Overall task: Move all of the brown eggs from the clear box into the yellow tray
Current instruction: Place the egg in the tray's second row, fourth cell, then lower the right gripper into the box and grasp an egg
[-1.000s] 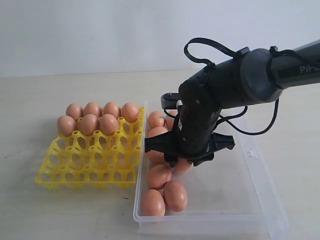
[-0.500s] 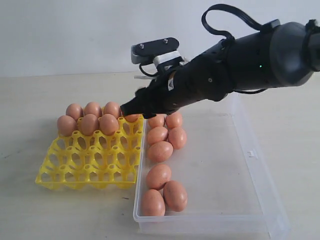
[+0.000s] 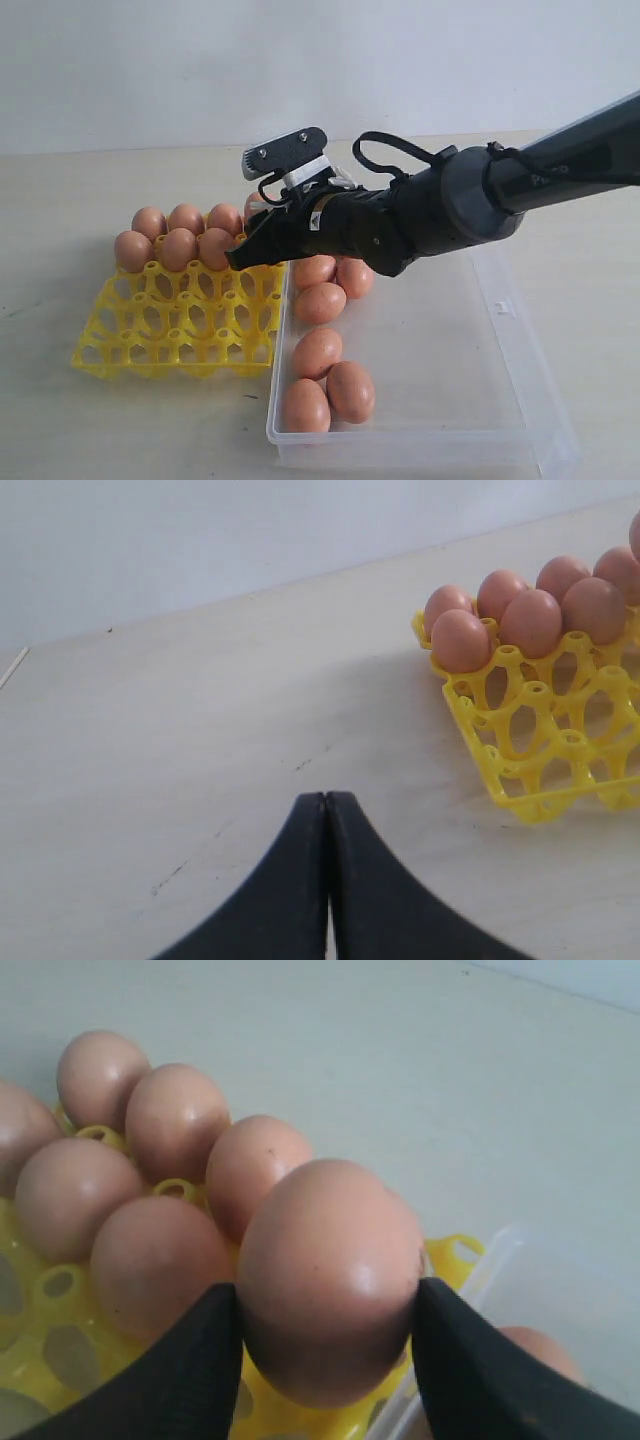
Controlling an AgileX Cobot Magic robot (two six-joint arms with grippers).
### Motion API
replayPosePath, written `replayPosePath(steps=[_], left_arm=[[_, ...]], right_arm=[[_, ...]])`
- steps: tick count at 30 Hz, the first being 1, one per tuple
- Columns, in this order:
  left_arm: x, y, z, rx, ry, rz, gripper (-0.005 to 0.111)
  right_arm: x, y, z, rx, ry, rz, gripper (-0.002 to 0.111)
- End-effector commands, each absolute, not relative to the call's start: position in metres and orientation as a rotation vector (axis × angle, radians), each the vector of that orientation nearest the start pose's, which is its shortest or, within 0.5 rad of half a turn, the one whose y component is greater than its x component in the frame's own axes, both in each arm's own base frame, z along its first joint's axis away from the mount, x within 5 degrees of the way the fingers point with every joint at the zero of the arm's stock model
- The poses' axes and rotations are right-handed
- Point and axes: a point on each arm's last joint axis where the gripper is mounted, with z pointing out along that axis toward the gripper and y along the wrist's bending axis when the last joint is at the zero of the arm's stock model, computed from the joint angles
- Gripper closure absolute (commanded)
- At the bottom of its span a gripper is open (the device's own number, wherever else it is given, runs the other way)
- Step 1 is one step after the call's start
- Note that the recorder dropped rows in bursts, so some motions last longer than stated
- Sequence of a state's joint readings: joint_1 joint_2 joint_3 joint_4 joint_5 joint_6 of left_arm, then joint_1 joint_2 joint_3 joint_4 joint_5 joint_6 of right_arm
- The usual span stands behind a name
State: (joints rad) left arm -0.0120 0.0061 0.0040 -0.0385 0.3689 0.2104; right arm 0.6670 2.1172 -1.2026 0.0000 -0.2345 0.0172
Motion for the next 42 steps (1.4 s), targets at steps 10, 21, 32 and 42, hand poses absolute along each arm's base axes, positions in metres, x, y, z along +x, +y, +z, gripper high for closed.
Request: replayPosePath(steps=[10,21,32,42], left_arm=[[0.053,-0.002,0.181,0.175,1.839,0.098,0.107],[0.053,-0.002,0.181,0.175,1.839,0.098,0.107],[0.053,-0.002,0.181,0.175,1.839,0.098,0.107],[0.053,-0.002,0.181,0.175,1.839,0.098,0.107]], right_arm=[[0.350,0.274,0.111,-0.727,2.029,0.376,0.092],[0.349,0.273,0.127,-0.736,2.010,0.372,0.044],[0.328,0.256,0.199,-0.806,2.116,0.319,0.044],[0.302,0.210,0.215,-0.626,2.608,0.191,0.044]])
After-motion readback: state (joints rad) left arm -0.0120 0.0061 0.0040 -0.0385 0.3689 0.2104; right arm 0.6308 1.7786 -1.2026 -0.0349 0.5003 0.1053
